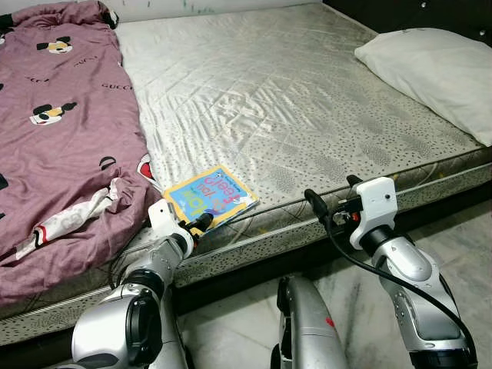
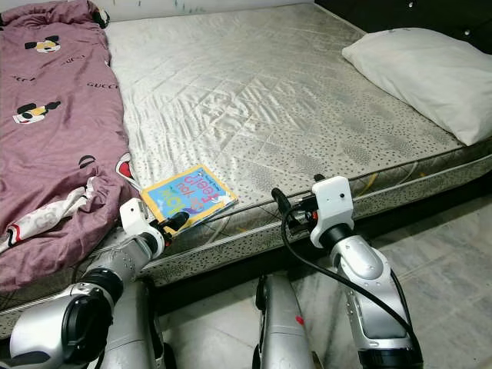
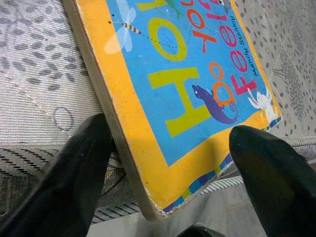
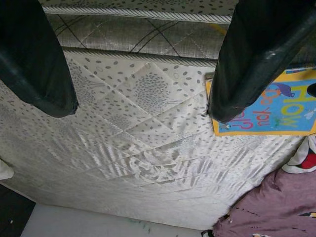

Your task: Clean up the room

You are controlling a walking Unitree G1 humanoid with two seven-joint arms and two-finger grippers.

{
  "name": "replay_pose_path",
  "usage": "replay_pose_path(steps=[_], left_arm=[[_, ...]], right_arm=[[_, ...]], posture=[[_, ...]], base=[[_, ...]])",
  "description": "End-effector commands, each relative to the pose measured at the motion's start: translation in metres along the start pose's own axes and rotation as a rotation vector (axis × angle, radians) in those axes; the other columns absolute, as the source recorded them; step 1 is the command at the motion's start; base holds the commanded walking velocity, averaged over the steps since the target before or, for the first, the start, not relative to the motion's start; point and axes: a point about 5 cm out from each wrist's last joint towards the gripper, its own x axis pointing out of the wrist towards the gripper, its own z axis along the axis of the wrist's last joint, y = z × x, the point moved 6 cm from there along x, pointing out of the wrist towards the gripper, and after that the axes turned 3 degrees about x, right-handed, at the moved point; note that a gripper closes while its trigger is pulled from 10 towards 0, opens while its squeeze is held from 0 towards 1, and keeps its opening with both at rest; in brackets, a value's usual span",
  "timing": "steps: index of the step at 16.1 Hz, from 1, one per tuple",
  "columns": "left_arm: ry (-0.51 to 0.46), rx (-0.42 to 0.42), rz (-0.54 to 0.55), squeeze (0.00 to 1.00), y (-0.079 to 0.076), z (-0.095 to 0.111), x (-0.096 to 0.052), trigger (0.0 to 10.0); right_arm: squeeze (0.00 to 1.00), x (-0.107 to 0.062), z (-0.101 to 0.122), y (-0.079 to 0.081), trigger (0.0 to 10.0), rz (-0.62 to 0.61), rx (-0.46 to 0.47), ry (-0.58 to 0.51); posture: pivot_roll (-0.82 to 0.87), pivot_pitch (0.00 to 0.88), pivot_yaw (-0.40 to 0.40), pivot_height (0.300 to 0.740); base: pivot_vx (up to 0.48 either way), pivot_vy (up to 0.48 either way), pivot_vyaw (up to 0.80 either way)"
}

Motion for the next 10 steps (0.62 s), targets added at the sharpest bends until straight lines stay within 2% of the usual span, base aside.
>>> replay_pose_path(steps=[1, 3, 5, 10], left_arm=[[0.050, -0.014, -0.001, 0.00, 0.004, -0.012, -0.002, 0.0], [0.052, -0.019, 0.001, 0.00, 0.009, -0.013, -0.003, 0.0], [0.025, -0.098, -0.011, 0.00, 0.012, -0.009, -0.005, 0.0], [0.015, -0.107, -0.016, 0.00, 0.013, -0.007, -0.005, 0.0]], right_arm=[[0.00, 0.000, 0.003, -0.001, 10.0, -0.003, -0.008, -0.003], [0.00, 0.000, 0.005, 0.001, 10.0, 0.000, -0.011, -0.007], [0.00, 0.001, 0.005, 0.001, 10.0, -0.001, -0.013, -0.009], [0.00, 0.003, 0.008, -0.001, 10.0, -0.006, -0.028, -0.020]], posture=[[-0.25, 0.000, -0.017, 0.538], [-0.25, 0.000, -0.016, 0.538], [-0.25, 0.000, -0.017, 0.538], [-0.26, 0.000, -0.020, 0.538]], base=[[0.000, 0.000, 0.00], [0.000, 0.000, 0.00], [0.000, 0.000, 0.00], [0.000, 0.000, 0.00]])
